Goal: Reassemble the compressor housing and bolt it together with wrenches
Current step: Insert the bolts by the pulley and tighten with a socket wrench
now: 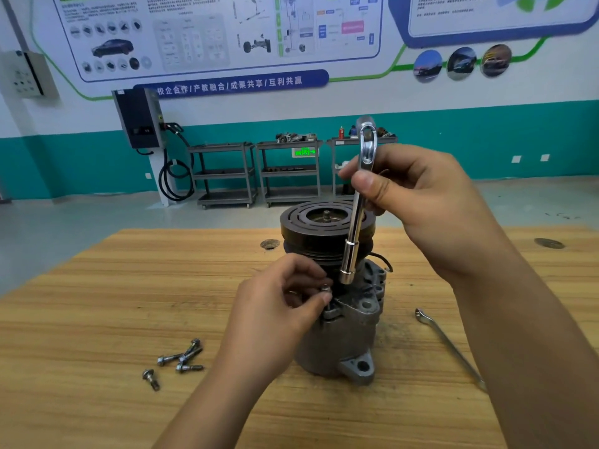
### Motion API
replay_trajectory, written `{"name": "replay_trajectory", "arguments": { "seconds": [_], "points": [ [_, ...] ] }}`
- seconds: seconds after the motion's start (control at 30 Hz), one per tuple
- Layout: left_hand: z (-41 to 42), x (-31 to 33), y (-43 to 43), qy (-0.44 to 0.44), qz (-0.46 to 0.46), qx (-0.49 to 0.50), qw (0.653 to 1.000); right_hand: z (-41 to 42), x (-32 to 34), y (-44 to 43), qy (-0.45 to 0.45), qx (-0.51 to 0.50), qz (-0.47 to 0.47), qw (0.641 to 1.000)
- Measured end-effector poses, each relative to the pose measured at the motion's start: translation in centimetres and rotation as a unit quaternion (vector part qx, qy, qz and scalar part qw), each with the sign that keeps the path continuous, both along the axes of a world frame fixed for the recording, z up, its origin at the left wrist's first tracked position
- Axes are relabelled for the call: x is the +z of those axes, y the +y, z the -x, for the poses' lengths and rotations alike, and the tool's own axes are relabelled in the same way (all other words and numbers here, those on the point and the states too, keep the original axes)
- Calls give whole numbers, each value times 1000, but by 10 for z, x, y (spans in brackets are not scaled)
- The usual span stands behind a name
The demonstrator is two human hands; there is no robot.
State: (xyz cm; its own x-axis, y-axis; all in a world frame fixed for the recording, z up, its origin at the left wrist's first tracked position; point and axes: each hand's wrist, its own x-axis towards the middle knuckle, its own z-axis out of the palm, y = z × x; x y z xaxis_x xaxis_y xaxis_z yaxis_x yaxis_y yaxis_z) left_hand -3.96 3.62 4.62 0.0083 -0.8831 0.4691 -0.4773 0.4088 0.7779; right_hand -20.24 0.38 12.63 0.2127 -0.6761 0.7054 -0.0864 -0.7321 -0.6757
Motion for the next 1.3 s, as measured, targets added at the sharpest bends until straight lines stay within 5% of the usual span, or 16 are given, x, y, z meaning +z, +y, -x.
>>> {"name": "replay_trajectory", "arguments": {
  "seconds": [1.13, 1.3],
  "points": [
    [9, -18, 2, 30, 20, 62, 997, -17, -14, -13, -15, 69, 3, 998],
    [8, -19, 2, 35, 19, 60, 997, -7, -14, -16, 59, 113, -49, 991]
  ]
}}
